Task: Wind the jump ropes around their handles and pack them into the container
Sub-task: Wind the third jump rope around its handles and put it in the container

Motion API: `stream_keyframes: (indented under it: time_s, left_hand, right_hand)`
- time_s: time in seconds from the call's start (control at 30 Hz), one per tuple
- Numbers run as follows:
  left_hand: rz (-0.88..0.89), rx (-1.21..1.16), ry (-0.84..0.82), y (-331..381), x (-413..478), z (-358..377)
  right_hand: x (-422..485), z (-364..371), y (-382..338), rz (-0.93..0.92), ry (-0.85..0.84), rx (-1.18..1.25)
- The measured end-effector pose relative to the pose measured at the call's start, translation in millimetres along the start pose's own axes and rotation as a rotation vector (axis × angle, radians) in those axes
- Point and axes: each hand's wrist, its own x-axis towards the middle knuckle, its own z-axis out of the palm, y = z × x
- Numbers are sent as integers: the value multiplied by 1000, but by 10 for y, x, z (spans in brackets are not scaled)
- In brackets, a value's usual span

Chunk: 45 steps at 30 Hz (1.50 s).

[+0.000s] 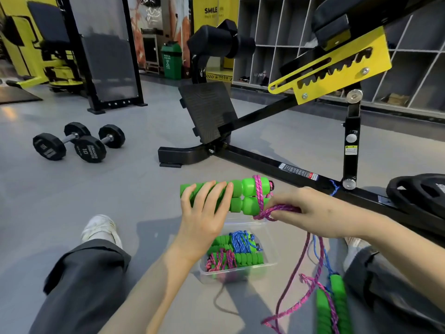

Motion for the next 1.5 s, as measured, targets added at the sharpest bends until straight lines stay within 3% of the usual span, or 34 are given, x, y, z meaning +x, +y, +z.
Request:
stream_keyframes:
  time_s: [0.13, 0.47, 0.8, 1.17, 1.27, 1.3, 1.4, 1.5]
  left_hand:
    - [-1, -27, -34, -21, -27, 31]
    - [118, -103, -98, 61, -17, -11]
    - [140, -186, -76, 227, 123, -152]
    - [88, -240, 0, 294, 239, -221]
    - [26, -214, -42, 262, 218, -182]
    - [2, -204, -55, 250, 213, -165]
    - [-64, -178, -70, 184, 216, -125]
    - [-69, -110, -82, 97, 198, -83]
  right_hand:
    - [21, 79, 37, -10, 58, 35]
    - [97, -162, 170, 26, 25, 194]
    - [355, -330, 134, 34, 162, 160]
    - [610, -2, 451, 254, 237, 867]
    - [568, 383, 575, 328, 131, 1305]
    - [508, 560, 563, 387, 121, 1313]
    - [346, 1026, 347, 635, 403, 1146]
    - [272, 1252, 69, 547, 549, 1044]
